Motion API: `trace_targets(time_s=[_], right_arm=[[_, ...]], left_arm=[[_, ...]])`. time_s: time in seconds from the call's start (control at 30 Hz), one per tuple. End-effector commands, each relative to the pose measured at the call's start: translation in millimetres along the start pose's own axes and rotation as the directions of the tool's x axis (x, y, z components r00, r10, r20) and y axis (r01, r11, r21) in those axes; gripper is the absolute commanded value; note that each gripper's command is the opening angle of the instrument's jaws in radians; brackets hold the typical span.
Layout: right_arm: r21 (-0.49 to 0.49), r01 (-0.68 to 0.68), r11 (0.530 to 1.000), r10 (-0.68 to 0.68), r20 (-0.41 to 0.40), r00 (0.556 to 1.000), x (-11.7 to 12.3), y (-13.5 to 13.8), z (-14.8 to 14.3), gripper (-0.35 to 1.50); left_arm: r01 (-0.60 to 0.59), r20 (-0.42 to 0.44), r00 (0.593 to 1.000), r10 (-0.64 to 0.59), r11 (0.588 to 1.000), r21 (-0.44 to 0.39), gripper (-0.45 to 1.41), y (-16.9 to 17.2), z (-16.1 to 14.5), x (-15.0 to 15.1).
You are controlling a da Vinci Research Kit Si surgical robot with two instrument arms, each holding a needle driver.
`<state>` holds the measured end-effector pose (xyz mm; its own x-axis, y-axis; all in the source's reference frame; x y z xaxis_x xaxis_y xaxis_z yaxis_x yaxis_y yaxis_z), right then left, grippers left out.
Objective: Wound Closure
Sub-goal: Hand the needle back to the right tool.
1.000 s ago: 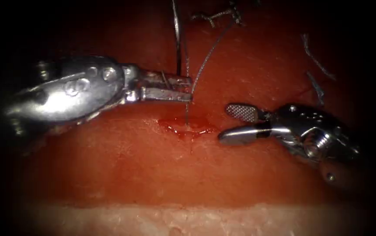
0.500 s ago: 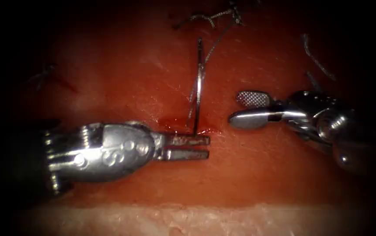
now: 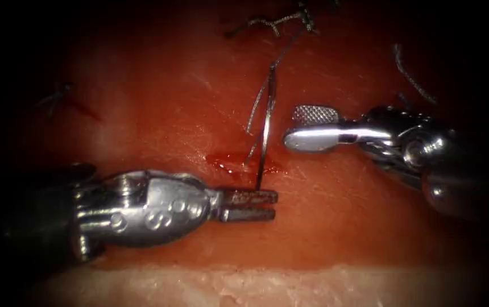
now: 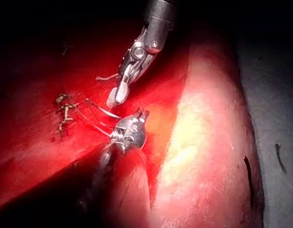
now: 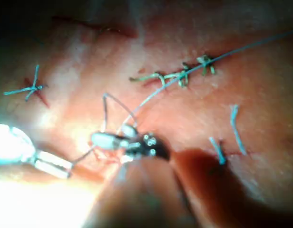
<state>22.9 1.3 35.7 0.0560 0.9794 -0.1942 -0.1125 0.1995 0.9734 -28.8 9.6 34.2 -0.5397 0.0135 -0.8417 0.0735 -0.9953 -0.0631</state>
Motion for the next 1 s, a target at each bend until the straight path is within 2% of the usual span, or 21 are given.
trace_targets(time_s=[0.03,0.47,0.6,0.67,0.7,0.8,1.0], right_arm=[[0.0,0.004,1.0,-0.004,-0.001,1.0,0.0,0.6,1.3,0.56],[0.002,0.003,1.0,-0.003,0.003,1.0,-0.5,0.6,3.9,0.51],[0.006,0.003,1.0,-0.003,0.007,1.0,-0.4,0.6,4.1,0.24],[0.012,0.003,1.0,-0.003,0.014,1.0,-0.4,0.6,4.1,-0.08],[0.019,0.003,1.0,-0.004,0.021,1.0,-0.4,0.6,4.1,-0.33],[0.047,0.023,0.999,-0.025,0.049,0.998,-0.3,0.7,4.2,-0.35],[0.028,0.079,0.996,-0.08,0.038,0.996,0.0,1.0,3.9,-0.35]], left_arm=[[-0.008,-0.002,1.0,0.008,1.0,0.002,-0.45,-0.3,0.7,-0.1],[-0.007,-0.005,1.0,0.007,1.0,-0.003,-0.45,0.1,1.1,0.4],[-0.013,-0.006,1.0,0.013,1.0,-0.006,-0.45,0.1,1.1,0.4],[-0.013,-0.006,1.0,0.013,1.0,-0.006,-0.45,0.2,1.1,0.5],[-0.013,-0.006,1.0,0.013,1.0,-0.006,-0.45,0.2,1.1,0.5],[-0.013,-0.006,1.0,0.013,1.0,-0.006,-0.45,0.2,1.1,0.5],[-0.018,-0.004,1.0,0.018,1.0,-0.008,-0.45,0.3,1.0,0.8]])
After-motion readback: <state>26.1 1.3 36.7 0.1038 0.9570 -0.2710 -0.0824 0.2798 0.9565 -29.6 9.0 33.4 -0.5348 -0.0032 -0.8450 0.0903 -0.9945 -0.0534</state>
